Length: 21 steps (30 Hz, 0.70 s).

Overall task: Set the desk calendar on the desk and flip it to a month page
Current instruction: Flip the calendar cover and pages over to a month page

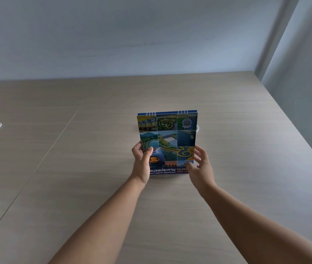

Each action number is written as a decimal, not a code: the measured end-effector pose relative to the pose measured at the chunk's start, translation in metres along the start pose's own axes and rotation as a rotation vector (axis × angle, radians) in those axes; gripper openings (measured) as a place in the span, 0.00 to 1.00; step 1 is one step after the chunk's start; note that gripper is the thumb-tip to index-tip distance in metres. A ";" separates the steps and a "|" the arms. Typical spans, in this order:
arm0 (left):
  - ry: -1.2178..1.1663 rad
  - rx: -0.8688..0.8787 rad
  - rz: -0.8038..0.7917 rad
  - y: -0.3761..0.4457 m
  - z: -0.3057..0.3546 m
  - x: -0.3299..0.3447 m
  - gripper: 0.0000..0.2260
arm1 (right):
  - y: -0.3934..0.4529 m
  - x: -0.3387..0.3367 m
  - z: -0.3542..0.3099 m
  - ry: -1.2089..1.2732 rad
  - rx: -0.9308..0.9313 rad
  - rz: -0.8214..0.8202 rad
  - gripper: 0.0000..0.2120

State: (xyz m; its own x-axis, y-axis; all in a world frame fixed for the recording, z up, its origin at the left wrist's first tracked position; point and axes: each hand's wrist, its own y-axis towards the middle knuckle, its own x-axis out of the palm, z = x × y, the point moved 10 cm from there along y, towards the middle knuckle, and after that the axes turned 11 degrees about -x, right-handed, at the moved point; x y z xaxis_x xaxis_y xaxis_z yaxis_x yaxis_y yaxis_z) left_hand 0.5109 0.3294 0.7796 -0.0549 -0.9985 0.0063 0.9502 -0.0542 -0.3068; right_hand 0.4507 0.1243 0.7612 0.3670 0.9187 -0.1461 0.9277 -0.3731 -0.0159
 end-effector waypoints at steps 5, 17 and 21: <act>0.000 0.009 0.023 0.001 -0.002 -0.002 0.27 | -0.002 -0.011 -0.002 -0.066 -0.017 0.059 0.23; -0.038 -0.103 0.017 0.015 0.014 -0.021 0.15 | 0.005 -0.039 -0.020 -0.263 -0.097 0.065 0.14; -0.024 -0.122 -0.031 0.019 0.021 -0.015 0.19 | 0.010 -0.050 -0.021 -0.190 -0.032 0.082 0.12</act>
State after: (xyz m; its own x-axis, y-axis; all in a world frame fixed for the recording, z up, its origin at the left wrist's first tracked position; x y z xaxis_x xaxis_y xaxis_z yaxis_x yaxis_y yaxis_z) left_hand 0.5362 0.3430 0.7932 -0.0747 -0.9964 0.0398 0.9037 -0.0845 -0.4197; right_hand 0.4435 0.0778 0.7895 0.4245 0.8432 -0.3298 0.8981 -0.4385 0.0350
